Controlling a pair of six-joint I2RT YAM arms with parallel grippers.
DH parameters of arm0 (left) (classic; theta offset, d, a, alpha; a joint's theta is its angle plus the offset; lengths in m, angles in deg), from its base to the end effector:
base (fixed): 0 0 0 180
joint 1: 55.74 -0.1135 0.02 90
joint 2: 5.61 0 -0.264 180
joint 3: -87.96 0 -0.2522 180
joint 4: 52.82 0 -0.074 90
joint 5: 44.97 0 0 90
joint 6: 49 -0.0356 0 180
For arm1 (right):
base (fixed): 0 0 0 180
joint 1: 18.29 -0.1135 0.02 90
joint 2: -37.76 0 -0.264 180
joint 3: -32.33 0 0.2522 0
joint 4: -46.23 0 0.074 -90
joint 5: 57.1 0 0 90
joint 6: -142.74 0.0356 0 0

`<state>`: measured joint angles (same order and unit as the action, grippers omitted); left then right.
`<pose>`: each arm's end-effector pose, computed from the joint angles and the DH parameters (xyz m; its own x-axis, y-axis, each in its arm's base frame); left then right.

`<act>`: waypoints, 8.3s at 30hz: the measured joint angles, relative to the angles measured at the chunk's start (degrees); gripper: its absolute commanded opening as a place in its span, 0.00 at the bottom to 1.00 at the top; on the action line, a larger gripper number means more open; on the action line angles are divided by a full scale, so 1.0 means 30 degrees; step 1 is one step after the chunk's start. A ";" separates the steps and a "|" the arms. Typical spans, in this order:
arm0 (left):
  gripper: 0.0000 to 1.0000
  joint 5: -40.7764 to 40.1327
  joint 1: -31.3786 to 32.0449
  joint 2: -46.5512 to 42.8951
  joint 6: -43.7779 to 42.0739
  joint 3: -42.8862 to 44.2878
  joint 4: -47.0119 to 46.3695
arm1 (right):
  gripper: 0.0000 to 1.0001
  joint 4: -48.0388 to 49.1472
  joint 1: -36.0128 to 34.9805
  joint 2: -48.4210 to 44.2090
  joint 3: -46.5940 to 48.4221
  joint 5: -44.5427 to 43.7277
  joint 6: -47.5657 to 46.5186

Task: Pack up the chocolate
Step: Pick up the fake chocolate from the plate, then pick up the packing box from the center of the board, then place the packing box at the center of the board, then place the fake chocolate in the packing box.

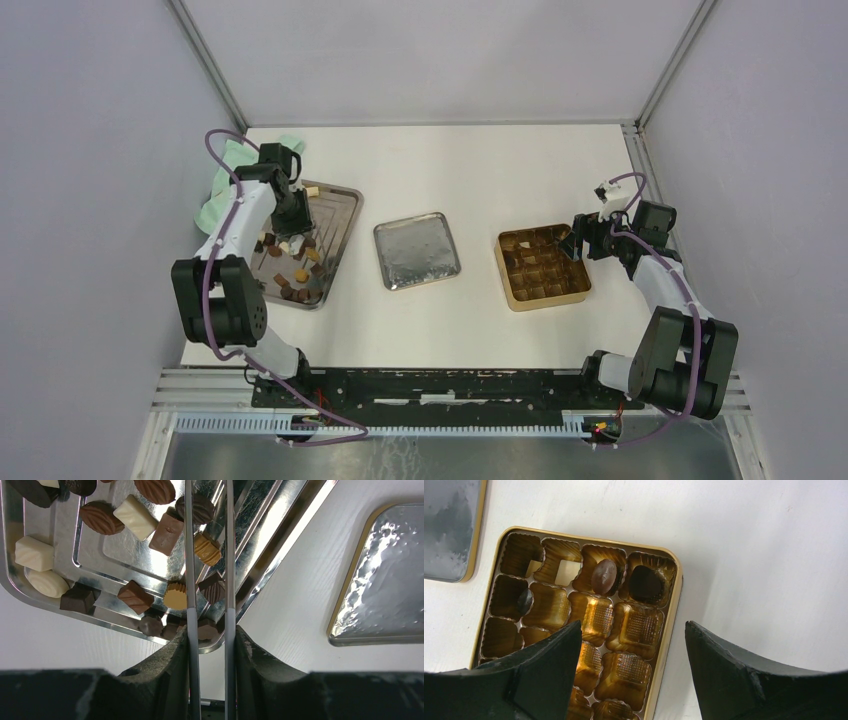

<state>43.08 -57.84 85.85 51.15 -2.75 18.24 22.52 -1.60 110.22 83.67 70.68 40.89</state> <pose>0.3101 0.0126 0.2629 -0.9337 -0.2105 -0.2898 -0.2143 0.9766 -0.0188 0.2439 -0.0504 0.2023 -0.6221 0.0171 -0.7828 -0.3238 0.9046 0.2771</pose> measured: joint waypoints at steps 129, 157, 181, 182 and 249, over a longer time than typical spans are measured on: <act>0.02 1.0739 1.5613 -0.1581 0.6040 -0.2514 -1.0440 | 0.52 -0.2674 0.0160 0.2761 0.3169 -0.2186 -0.2375; 0.02 1.0513 1.5875 -0.1581 0.6047 -0.2368 -1.0440 | 0.00 -0.3140 -0.0823 0.3657 0.2892 -0.2994 -0.3067; 0.02 0.9908 1.6757 -0.2543 0.6025 -0.1406 -1.1169 | 0.01 0.0284 -0.0947 -0.1494 0.0670 -0.1967 -0.1902; 0.02 0.9741 1.6801 -0.2543 0.6025 -0.1406 -1.1118 | 0.01 0.0277 -0.0947 -0.1064 0.0641 -0.1967 -0.1756; 0.41 0.4692 1.9496 0.3716 0.4233 0.4597 -0.4371 | 0.69 0.0393 0.0321 0.0372 0.0007 -0.1100 -0.0131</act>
<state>57.15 0.64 96.99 63.85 11.04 5.12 23.70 -0.64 111.34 83.69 67.38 40.49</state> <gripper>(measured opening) 0.427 0.687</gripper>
